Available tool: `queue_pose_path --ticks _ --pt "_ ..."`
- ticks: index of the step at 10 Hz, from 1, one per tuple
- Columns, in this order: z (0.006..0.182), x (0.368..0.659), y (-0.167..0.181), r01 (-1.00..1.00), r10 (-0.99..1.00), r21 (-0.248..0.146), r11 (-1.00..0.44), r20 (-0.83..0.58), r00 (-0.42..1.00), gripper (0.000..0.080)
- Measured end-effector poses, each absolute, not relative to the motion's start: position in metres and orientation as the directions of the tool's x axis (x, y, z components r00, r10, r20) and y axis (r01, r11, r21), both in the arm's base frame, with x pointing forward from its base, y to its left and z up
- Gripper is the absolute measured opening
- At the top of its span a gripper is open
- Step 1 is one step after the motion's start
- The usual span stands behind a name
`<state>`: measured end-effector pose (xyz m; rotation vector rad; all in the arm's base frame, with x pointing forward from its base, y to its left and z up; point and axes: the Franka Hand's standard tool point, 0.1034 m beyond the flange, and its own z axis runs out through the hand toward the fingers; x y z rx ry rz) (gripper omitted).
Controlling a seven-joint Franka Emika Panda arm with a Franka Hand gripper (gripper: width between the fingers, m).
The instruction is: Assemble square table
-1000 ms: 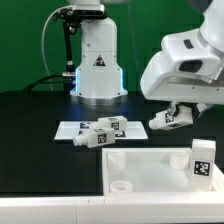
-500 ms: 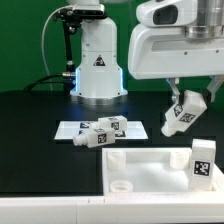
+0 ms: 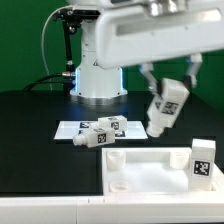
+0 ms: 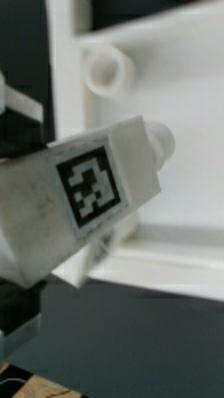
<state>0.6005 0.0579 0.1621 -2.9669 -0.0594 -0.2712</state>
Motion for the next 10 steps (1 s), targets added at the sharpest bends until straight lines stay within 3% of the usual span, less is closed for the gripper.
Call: queue_pose_path --ticks 1,4,5,7,8,10 --pt "0.163 0.599 0.037 0.056 0.021 -0.147 -0.988 0.231 0.973 0.0321" --pt "0.162 0.602 0.017 0.051 0.028 -0.045 -0.998 0.410 0.911 0.0321" --pt "0.156 0.598 0.018 0.054 0.026 -0.064 -0.996 0.371 0.928 0.0321" --pt "0.162 0.629 0.001 0.033 -0.020 -0.214 -0.976 0.239 0.971 0.0321" --pt "0.160 0.642 -0.004 0.032 -0.030 -0.240 -0.970 0.252 0.967 0.0321" --pt "0.139 0.631 0.000 -0.023 -0.086 -0.314 -0.949 0.187 0.979 0.0321"
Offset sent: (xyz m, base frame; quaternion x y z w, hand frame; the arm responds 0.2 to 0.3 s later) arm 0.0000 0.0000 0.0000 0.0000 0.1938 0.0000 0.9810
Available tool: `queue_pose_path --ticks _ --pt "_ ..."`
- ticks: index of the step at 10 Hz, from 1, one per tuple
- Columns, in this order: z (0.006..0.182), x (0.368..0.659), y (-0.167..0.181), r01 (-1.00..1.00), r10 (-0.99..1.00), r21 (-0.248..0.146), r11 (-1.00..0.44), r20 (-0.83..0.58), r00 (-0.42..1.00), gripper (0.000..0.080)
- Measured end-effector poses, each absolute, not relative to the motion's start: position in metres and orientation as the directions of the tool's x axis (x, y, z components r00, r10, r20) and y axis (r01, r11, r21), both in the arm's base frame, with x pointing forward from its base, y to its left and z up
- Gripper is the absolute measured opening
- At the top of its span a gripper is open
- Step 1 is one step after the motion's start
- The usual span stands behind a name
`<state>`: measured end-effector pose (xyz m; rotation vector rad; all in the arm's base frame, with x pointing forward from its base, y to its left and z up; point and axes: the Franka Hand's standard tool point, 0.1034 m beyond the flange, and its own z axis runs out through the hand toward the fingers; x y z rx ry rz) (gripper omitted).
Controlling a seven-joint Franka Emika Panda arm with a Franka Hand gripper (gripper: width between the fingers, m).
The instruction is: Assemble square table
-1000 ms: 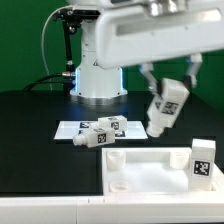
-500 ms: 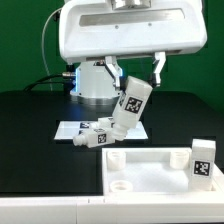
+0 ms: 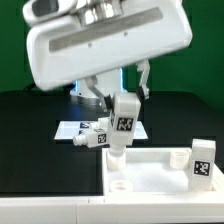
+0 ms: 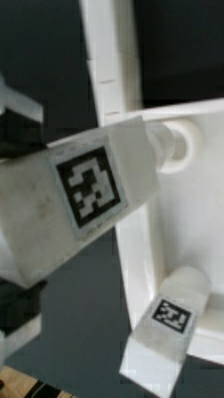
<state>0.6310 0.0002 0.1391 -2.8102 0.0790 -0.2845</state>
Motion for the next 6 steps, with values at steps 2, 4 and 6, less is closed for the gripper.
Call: queue_pose_path --ticks 2,4,6 --pt "0.139 0.631 0.007 -0.040 -0.103 -0.315 -0.948 0.187 0.977 0.0321" --pt "0.138 0.631 0.004 -0.046 -0.109 -0.316 -0.948 0.185 0.977 0.0321" --pt "0.128 0.627 -0.005 -0.042 -0.105 -0.340 -0.939 0.170 0.980 0.0321"
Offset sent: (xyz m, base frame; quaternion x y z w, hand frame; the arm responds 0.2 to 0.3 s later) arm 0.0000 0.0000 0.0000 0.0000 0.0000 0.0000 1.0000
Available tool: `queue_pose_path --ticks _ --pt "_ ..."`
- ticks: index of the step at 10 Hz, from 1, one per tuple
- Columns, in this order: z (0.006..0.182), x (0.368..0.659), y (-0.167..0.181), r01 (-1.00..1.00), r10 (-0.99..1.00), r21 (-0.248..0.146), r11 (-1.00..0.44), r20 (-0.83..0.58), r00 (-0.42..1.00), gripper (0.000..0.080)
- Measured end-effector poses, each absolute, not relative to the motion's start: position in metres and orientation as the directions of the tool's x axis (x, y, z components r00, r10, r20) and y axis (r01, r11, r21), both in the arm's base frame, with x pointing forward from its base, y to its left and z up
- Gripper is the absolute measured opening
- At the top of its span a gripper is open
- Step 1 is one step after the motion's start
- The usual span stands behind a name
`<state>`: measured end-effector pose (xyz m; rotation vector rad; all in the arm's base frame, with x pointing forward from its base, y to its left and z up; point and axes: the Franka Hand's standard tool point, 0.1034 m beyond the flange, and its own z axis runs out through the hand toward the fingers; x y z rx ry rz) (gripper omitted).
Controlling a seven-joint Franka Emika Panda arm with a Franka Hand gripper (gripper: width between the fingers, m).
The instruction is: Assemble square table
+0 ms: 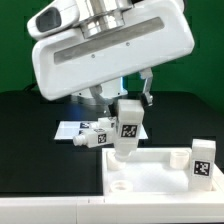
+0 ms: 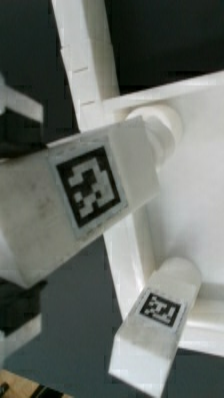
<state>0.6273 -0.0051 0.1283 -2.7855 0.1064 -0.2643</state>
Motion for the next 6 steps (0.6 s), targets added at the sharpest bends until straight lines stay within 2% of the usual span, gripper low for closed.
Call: queue_pose_path --ticks 3,6 --pt "0.126 0.631 -0.005 -0.052 -0.116 -0.351 -0.935 0.165 0.979 0.0321" --pt "0.120 0.641 -0.009 -0.073 -0.145 -0.321 -0.944 0.205 0.968 0.0321"
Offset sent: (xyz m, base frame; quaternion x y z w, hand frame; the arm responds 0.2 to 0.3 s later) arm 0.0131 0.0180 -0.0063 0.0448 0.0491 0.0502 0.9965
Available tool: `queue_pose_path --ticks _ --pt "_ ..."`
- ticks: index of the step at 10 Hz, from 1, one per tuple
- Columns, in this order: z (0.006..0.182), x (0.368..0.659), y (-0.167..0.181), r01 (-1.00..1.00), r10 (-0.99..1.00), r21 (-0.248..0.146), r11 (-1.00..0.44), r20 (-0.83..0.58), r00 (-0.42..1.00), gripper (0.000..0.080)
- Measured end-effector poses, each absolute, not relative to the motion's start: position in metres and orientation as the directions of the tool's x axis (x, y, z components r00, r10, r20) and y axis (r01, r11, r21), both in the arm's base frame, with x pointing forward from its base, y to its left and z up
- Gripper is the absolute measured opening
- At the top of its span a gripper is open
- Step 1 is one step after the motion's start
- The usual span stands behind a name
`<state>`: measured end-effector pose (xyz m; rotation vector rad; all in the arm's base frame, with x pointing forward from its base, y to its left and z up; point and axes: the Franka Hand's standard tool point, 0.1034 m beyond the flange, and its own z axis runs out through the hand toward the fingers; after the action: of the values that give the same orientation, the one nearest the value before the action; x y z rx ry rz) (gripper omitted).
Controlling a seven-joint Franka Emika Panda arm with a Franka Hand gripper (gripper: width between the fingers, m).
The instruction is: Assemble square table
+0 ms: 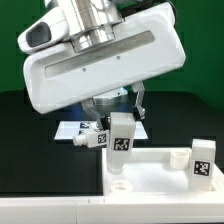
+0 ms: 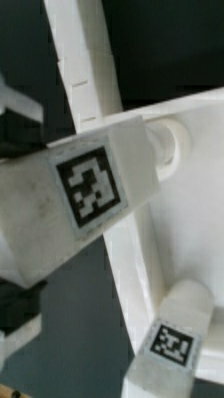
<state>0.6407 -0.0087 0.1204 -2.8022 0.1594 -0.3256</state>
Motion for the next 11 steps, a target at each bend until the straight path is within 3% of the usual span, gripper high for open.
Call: queue_pose_path --ticks 11 --pt "0.094 0.639 -0.008 -0.132 -0.197 -0.301 -0.944 0.197 0.960 0.0321"
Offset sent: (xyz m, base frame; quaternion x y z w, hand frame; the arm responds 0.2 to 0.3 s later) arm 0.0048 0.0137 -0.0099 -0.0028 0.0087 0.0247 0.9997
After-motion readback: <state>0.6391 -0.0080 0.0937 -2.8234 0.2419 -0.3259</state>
